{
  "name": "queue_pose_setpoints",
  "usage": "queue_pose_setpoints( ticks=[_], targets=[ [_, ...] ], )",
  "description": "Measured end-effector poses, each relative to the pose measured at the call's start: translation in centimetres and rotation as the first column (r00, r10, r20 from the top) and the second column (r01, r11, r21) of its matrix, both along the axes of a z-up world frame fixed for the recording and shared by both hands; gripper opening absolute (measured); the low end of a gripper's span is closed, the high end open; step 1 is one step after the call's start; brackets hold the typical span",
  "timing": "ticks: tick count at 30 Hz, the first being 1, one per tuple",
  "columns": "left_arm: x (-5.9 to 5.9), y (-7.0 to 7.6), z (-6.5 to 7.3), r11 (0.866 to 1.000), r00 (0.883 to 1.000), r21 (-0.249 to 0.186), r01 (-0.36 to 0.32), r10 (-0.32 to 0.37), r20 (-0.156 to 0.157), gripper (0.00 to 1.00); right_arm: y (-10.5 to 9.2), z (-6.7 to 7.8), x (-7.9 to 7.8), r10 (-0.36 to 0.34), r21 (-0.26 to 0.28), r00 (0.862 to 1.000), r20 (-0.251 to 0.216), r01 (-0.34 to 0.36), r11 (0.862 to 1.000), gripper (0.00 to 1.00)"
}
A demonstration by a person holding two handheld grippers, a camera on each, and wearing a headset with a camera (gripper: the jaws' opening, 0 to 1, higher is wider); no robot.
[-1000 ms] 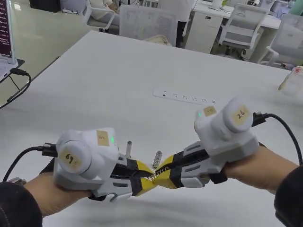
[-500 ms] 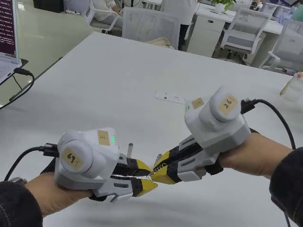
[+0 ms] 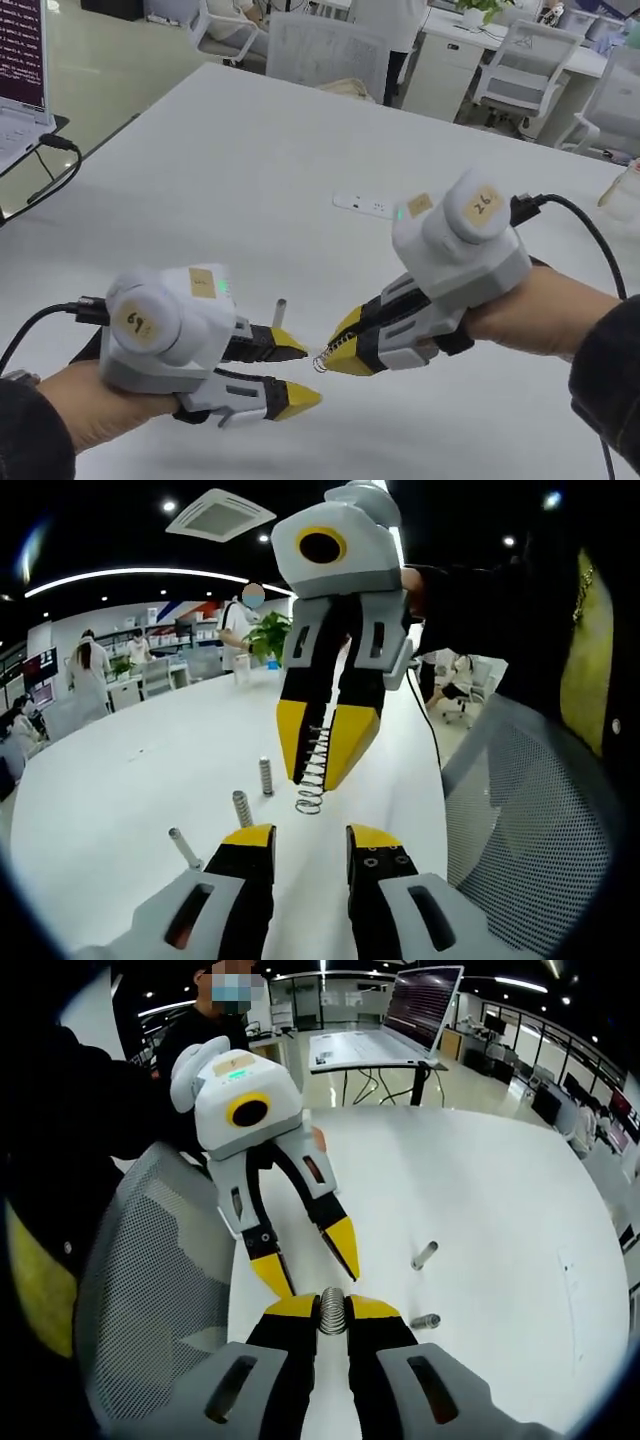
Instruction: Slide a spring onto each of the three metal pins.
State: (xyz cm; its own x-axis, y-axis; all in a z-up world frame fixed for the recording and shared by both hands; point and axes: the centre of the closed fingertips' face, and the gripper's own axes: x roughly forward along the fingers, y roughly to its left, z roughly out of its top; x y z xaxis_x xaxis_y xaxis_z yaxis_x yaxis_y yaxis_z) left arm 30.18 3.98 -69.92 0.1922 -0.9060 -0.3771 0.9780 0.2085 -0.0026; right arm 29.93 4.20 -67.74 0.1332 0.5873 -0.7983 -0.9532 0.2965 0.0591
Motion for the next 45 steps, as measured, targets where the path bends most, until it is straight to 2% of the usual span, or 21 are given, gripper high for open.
queue_pose_setpoints(
  ticks=[6, 14, 24, 29, 36, 45],
  targets=[
    [0.2, 1.0, -0.5, 0.999, 0.999, 0.003, -0.036, 0.036, -0.012, 0.31, 0.1, 0.2, 0.4, 0.003, -0.002, 1.0, 0.009, -0.003, 1.0, 0.08],
    [0.4, 2.0, -0.2, 0.997, 0.997, -0.021, -0.078, 0.078, -0.015, 0.43, 0.1, 0.4, 0.9, 0.008, -0.011, 1.0, 0.016, -0.008, 1.0, 0.08],
    [0.0, 3.5, -0.7, 0.994, 0.994, -0.025, -0.104, 0.103, -0.03, 0.54, 0.0, 1.0, 2.1, 0.011, -0.021, 0.999, 0.035, -0.01, 1.0, 0.08],
    [-0.5, 4.0, -0.6, 0.994, 0.994, -0.039, -0.105, 0.104, -0.025, 0.62, 0.4, 1.3, 2.6, 0.02, -0.027, 0.999, 0.042, -0.019, 0.999, 0.08],
    [-0.9, 4.7, -0.9, 0.993, 0.993, -0.039, -0.114, 0.113, -0.031, 0.68, 0.5, 1.7, 3.5, 0.034, -0.039, 0.998, 0.052, -0.032, 0.999, 0.08],
    [-0.7, 5.4, -1.5, 0.987, 0.987, -0.036, -0.156, 0.154, -0.036, 0.72, 0.4, 2.0, 5.0, 0.047, -0.07, 0.996, 0.072, -0.042, 0.997, 0.08]
  ],
)
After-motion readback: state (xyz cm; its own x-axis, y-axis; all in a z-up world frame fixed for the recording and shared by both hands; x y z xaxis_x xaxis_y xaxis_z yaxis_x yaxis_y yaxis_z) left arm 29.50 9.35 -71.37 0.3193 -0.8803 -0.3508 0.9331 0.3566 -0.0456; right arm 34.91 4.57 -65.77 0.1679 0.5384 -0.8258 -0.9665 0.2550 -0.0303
